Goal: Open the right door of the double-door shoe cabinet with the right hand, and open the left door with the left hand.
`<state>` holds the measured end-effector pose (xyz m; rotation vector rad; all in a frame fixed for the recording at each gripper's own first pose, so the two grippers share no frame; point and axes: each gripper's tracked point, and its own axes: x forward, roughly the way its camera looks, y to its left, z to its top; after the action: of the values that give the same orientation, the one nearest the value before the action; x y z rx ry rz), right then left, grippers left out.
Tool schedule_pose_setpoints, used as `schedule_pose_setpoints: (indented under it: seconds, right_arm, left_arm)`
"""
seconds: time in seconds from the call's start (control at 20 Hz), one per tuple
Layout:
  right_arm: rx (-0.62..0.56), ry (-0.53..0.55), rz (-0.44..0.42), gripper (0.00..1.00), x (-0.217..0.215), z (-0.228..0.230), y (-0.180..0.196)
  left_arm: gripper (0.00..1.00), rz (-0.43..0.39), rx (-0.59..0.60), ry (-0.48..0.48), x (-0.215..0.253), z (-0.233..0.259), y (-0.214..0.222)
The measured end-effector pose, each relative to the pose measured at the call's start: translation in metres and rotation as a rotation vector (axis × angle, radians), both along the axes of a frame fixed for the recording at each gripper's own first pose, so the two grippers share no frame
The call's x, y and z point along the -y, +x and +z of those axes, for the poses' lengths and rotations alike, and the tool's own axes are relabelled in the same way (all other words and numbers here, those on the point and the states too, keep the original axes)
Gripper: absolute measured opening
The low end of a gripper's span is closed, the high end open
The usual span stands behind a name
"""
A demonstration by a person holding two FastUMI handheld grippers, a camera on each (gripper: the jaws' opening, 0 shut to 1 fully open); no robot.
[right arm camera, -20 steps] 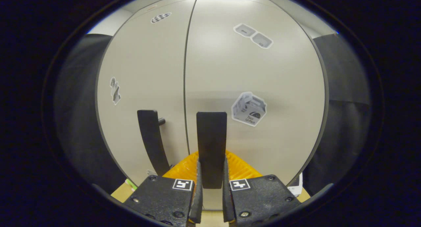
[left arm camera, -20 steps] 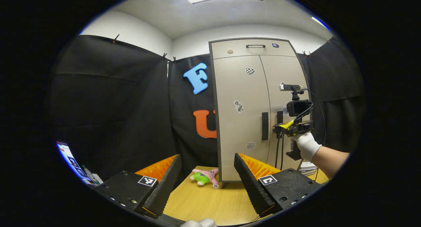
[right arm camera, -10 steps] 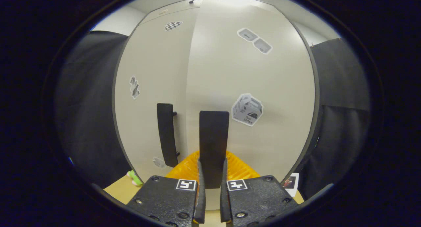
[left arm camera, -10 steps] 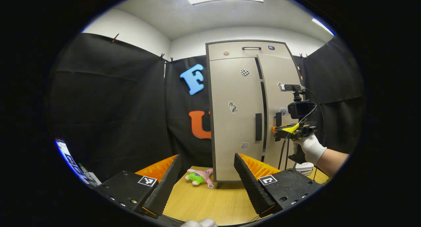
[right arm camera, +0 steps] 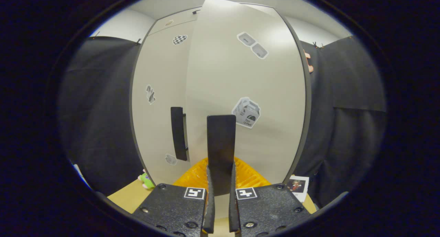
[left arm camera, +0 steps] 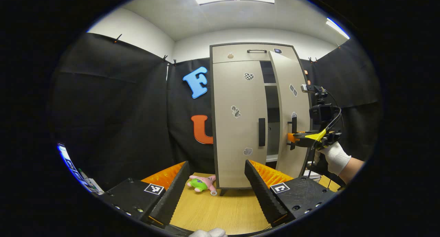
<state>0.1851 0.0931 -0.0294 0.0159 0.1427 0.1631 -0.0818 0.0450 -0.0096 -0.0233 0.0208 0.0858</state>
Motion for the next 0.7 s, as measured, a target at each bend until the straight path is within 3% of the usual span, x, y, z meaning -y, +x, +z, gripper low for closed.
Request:
schedule_pose_setpoints:
  seconds: [0.7]
  right_arm:
    - [0.009,0.015,-0.083,0.16,0.065,0.000,-0.049]
  left_arm:
    - [0.96,-0.112,-0.002,-0.009,0.048,-0.003,0.002]
